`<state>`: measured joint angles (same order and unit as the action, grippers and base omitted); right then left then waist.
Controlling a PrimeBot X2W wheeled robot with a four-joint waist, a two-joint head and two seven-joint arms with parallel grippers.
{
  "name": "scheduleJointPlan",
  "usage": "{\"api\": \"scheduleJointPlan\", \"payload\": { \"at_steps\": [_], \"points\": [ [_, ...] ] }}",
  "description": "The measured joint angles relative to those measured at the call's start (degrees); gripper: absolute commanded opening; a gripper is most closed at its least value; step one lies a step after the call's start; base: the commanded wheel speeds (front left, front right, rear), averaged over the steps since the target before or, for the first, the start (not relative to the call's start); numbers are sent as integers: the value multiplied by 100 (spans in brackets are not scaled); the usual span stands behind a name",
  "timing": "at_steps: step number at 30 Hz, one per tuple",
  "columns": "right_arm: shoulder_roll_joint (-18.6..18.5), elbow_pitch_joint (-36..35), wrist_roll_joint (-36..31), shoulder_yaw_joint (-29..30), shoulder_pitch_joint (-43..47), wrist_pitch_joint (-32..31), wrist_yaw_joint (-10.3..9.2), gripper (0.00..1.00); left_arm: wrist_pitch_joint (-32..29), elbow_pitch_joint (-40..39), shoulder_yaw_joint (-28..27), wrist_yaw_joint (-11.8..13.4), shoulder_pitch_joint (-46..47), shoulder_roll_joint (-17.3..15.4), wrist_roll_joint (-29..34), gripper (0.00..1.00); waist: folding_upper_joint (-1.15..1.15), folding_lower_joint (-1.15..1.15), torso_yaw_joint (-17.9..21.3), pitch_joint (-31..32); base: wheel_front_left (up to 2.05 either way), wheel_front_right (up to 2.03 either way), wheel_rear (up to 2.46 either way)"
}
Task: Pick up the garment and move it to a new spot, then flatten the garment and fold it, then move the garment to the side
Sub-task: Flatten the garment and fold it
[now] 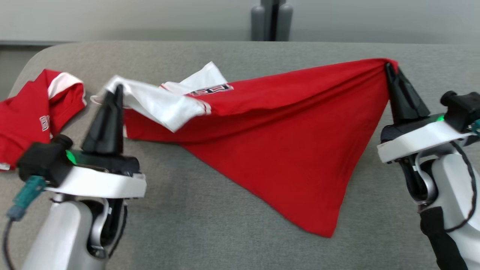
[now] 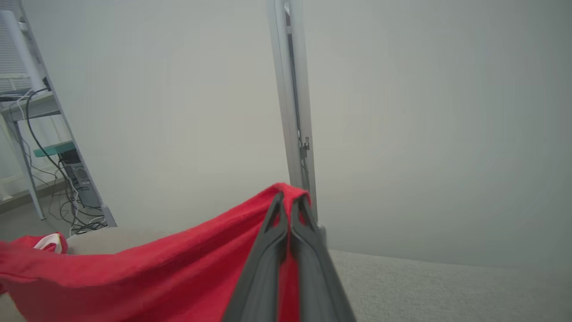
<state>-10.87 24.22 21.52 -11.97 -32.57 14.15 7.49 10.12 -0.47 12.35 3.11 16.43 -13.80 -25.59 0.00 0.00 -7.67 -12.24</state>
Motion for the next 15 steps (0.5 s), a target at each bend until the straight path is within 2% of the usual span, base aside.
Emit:
{"api": "scheduleJointPlan", "payload": {
  "at_steps": [7,15],
  "points": [
    [-100,-1824,-90,563,639,-524,0,0,-94,-1707,-322,320,293,-316,292,0,0,0,474,254,0,0,0],
    [-3,-3339,126,1237,1204,-1121,0,0,-361,-2880,-534,485,628,-581,512,0,0,0,968,344,0,0,0]
  ]
}}
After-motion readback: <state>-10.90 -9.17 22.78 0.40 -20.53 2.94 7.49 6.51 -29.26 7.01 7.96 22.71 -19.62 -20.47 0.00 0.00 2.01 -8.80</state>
